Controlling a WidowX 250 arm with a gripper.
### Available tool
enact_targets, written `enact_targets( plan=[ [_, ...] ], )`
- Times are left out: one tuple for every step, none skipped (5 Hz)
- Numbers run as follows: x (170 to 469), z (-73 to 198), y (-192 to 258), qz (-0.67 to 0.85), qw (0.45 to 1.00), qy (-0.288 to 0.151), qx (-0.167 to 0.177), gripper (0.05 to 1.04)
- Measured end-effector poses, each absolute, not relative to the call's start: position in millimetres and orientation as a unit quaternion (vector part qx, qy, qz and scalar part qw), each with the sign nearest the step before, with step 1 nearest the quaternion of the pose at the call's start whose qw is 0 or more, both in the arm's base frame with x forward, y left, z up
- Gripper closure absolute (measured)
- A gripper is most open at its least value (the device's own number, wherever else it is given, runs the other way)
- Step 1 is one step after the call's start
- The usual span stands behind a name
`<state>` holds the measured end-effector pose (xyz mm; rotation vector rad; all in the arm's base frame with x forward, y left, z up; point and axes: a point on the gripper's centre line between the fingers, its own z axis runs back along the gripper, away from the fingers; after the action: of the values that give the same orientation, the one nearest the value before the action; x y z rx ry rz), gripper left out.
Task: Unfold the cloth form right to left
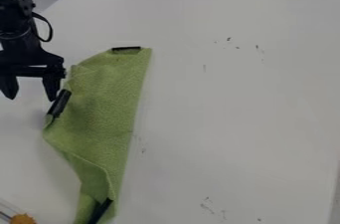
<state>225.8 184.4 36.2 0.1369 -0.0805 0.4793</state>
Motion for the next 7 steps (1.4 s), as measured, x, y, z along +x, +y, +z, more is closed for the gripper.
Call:
enact_targets(
  plan=[
    [225, 30, 183, 0.236, 0.969, -0.029, 0.063, 0.083],
    [230, 27, 178, 0.227, 0.972, -0.034, 0.059, 0.083],
    [232, 18, 173, 0.219, 0.974, -0.026, 0.048, 0.083],
    [233, 13, 173, 0.216, 0.975, -0.023, 0.045, 0.083],
    [236, 7, 173, 0.209, 0.977, -0.026, 0.039, 0.122],
    [240, 6, 175, 0.204, 0.978, -0.023, 0.038, 0.396],
    [240, 7, 176, 0.205, 0.978, -0.018, 0.041, 0.716]
  ],
)
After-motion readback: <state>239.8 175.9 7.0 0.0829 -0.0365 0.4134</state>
